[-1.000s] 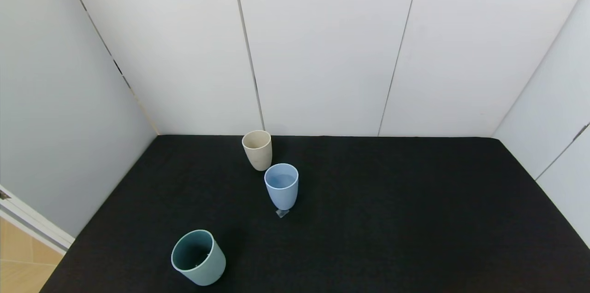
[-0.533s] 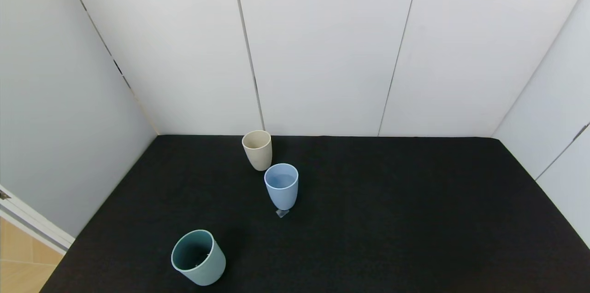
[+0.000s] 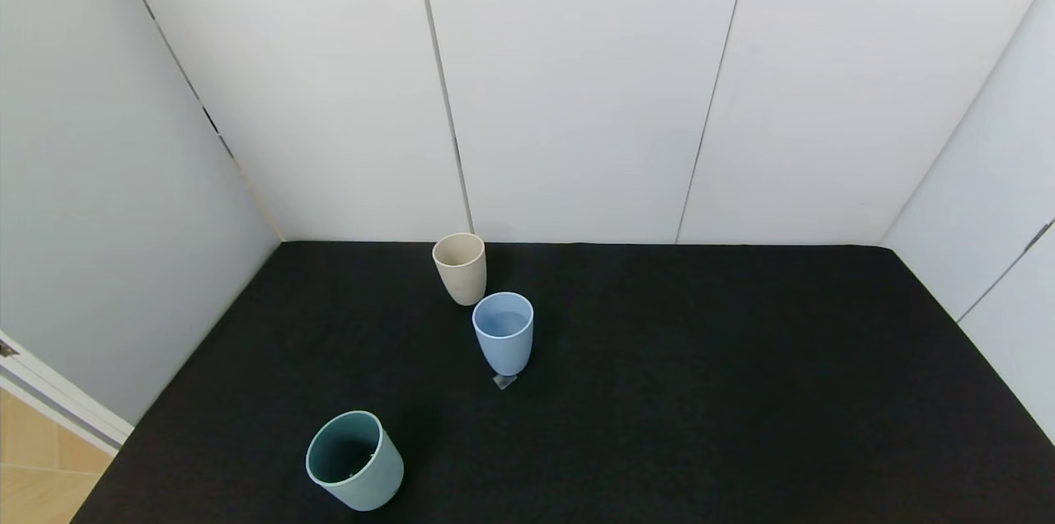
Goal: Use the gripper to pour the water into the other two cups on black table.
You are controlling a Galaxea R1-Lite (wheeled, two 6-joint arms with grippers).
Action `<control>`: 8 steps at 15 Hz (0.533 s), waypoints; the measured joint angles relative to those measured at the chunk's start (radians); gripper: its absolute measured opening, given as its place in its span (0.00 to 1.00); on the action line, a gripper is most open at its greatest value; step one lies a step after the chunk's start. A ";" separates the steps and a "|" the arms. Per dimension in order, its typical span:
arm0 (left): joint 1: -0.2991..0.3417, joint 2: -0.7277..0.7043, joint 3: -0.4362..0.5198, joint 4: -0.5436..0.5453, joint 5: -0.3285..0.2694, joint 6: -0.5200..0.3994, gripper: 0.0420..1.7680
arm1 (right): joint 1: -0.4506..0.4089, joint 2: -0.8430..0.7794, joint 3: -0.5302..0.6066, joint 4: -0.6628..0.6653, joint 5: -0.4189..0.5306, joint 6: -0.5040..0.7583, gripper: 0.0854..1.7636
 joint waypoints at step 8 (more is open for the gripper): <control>0.000 0.000 0.001 -0.005 0.023 -0.093 0.97 | 0.000 0.000 0.000 0.000 0.000 0.000 0.97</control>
